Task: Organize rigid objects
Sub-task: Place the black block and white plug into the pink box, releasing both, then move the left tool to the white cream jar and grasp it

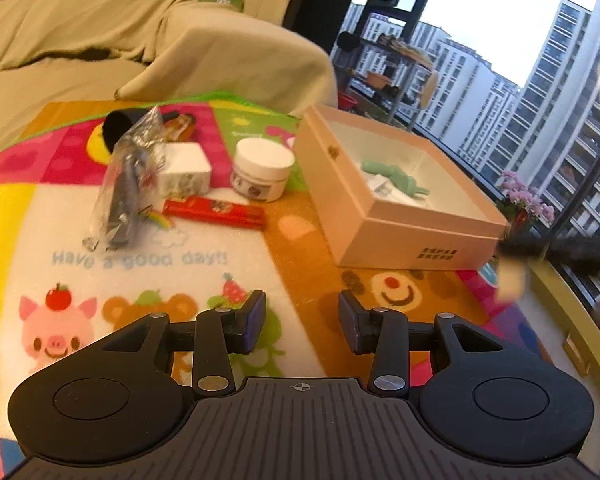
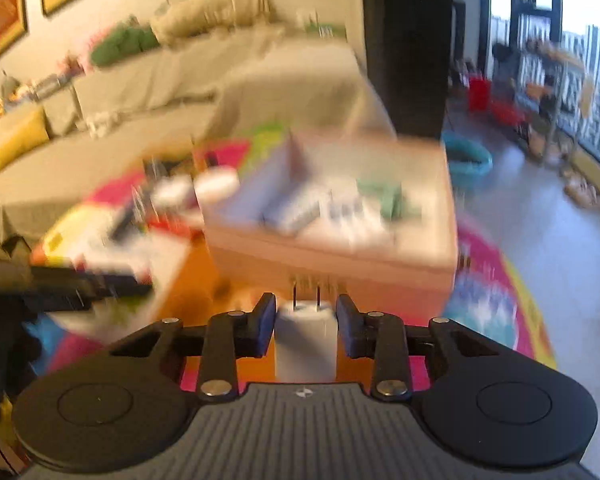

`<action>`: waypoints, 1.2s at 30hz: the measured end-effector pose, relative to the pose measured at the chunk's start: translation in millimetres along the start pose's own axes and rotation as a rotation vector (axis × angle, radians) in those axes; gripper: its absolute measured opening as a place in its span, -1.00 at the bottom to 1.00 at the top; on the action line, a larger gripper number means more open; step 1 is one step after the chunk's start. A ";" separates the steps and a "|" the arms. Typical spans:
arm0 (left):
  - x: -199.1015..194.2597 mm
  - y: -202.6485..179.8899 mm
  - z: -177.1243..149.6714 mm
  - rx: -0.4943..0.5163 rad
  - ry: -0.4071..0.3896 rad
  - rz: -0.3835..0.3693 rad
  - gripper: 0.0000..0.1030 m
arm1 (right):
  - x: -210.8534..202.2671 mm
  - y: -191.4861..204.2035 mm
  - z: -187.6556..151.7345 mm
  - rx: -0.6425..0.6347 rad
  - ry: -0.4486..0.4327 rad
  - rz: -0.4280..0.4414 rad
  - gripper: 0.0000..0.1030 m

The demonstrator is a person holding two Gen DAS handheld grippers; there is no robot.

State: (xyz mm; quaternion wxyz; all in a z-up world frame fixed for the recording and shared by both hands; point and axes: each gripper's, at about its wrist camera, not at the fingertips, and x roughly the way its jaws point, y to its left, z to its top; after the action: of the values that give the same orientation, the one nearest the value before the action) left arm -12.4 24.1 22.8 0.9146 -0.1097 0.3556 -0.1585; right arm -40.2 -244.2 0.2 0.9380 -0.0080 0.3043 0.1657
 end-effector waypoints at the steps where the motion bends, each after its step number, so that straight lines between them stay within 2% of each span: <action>1: 0.1 1.4 -1.4 -0.003 0.004 0.002 -0.15 | -2.6 0.3 8.2 -0.003 -0.026 0.005 -0.37; 5: 0.2 5.2 -6.3 -0.009 0.026 0.016 -0.15 | 1.6 3.7 44.1 -0.027 -0.119 -0.034 -0.37; 8: -3.0 9.0 -10.7 -0.005 0.022 0.023 -0.16 | 15.1 6.7 63.6 -0.031 -0.151 -0.041 -0.36; 10: -5.4 10.7 -11.4 -0.002 0.019 0.033 -0.16 | 24.4 7.8 71.5 -0.018 -0.148 -0.033 -0.20; 12: -6.3 12.2 -11.5 0.002 0.015 0.043 -0.16 | 28.7 9.9 70.2 -0.003 -0.148 -0.020 0.19; 15: -5.2 13.0 -9.1 0.021 0.002 0.073 -0.16 | 32.4 16.6 56.0 -0.021 -0.137 0.001 0.26; 20: 4.0 11.0 5.3 0.079 -0.019 0.117 -0.16 | 38.0 31.1 11.2 -0.098 -0.077 -0.009 0.42; 27: 39.1 -10.0 64.5 0.241 -0.123 0.147 -0.15 | 64.5 38.9 -46.9 -0.099 0.056 -0.032 0.48; 28: 46.3 -12.1 72.7 0.251 -0.125 0.159 -0.15 | 62.4 38.6 -51.6 -0.087 0.026 -0.039 0.52; 32: 74.9 -18.6 97.0 0.289 -0.115 0.173 -0.15 | 62.9 38.7 -54.1 -0.087 0.029 -0.043 0.56; 34: 90.9 -18.4 100.4 0.300 -0.076 0.188 -0.14 | 63.5 36.1 -54.3 -0.071 0.030 -0.042 0.59; 36: 98.8 -17.3 96.7 0.305 -0.086 0.188 -0.08 | 65.8 33.3 -53.4 -0.056 0.034 -0.035 0.63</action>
State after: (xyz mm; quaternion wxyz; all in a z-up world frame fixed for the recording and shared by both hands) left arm 119.0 -19.8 37.3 0.9457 0.0574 0.2967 -0.1194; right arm -31.1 -198.8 -78.1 0.9348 -0.0423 0.3155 0.1577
